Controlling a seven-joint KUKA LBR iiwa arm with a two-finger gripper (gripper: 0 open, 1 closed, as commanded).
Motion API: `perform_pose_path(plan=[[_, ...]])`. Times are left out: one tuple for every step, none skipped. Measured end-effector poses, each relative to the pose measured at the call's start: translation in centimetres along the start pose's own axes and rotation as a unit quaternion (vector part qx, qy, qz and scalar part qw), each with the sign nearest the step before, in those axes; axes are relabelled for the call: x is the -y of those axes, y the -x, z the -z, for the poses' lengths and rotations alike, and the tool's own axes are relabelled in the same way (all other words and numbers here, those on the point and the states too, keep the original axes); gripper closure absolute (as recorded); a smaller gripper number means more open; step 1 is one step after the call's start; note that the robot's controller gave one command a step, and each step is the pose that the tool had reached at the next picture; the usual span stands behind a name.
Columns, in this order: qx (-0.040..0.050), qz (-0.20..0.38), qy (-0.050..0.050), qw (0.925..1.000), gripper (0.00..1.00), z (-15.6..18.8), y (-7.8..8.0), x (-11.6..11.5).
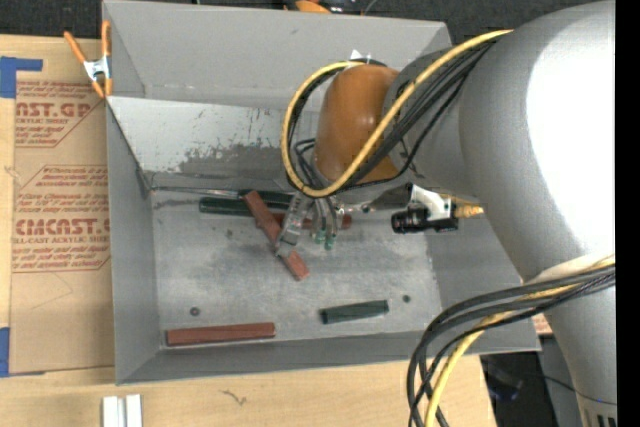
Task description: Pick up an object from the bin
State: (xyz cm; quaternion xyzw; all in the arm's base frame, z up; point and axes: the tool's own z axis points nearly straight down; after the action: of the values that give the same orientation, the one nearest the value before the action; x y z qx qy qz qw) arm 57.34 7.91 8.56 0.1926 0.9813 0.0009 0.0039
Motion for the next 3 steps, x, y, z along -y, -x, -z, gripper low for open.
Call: perform_pose_path(plan=[[-0.0031,-0.001,-0.001,1.0000,0.00,-0.3,-0.1,0.2],[-0.0073,-0.004,-0.003,1.0000,0.00,-1.7,-7.8,-1.5],[-0.0039,-0.006,-0.002,1.0000,1.00,-1.5,-7.2,-1.3]])
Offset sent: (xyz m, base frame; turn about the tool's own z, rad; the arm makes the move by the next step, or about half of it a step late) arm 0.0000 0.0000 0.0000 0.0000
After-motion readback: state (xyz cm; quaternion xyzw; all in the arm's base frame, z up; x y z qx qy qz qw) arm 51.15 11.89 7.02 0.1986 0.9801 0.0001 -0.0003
